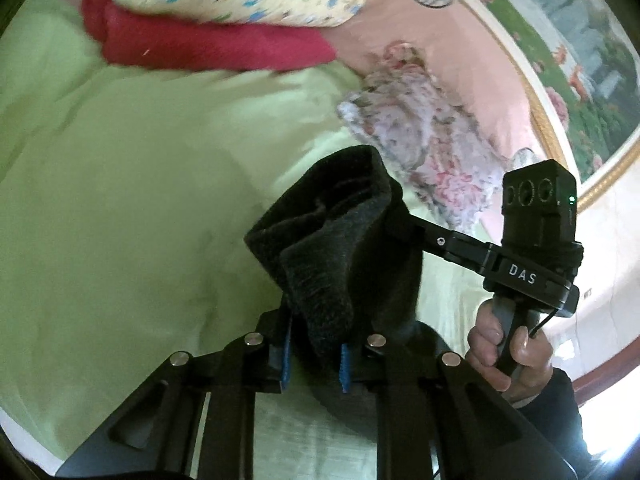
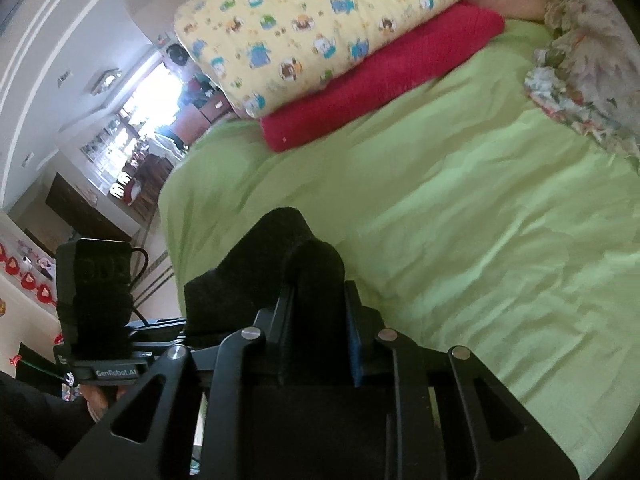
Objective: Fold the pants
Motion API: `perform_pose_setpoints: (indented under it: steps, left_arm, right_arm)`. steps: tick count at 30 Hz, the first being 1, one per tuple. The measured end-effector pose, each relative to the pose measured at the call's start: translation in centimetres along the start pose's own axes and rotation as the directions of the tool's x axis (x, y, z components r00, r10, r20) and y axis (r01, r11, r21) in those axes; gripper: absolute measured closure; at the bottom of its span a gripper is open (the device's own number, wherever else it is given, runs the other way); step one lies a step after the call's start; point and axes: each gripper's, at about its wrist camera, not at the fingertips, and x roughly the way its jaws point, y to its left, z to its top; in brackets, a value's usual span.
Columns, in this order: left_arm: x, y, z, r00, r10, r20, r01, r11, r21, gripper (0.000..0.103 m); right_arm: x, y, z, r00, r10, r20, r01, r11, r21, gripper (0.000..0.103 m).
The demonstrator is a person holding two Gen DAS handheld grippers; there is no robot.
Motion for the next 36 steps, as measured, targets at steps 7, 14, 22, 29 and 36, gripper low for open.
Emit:
perform_pose_setpoints:
  steps: [7,14,22,29,36]
  left_arm:
    - [-1.7,-4.9,-0.4,0.999,-0.034,0.020,0.032,0.995,0.097,0.088]
    - [-2.7,-10.5,-2.1,0.997,-0.079,0.004,0.076,0.977,0.200,0.088]
    - [-2.6,-16.7,-5.7,0.989,-0.140,-0.053,0.149,0.937,0.316,0.088]
    - [-1.8,-21.2,-9.5,0.981,-0.157,-0.117,0.191,0.896,0.400,0.088]
    - [-0.2,-24.3,-12.1,0.970,-0.155,-0.188,0.225,0.864,0.450,0.088]
  right_arm:
    - [-4.8,0.3,-0.9,0.996,0.025,0.080,-0.027,0.999,0.022,0.080]
    - [-9.6,0.6,-2.9,0.987,0.016,0.157,-0.023,0.999,0.041,0.081]
    - [-16.1,0.2,-7.5,0.967,-0.018,0.254,-0.005,0.996,0.088,0.081]
    - [-19.9,-1.2,-11.8,0.947,-0.055,0.315,0.005,0.988,0.156,0.081]
    - [-22.9,-2.4,-16.4,0.926,-0.098,0.364,0.017,0.976,0.218,0.081]
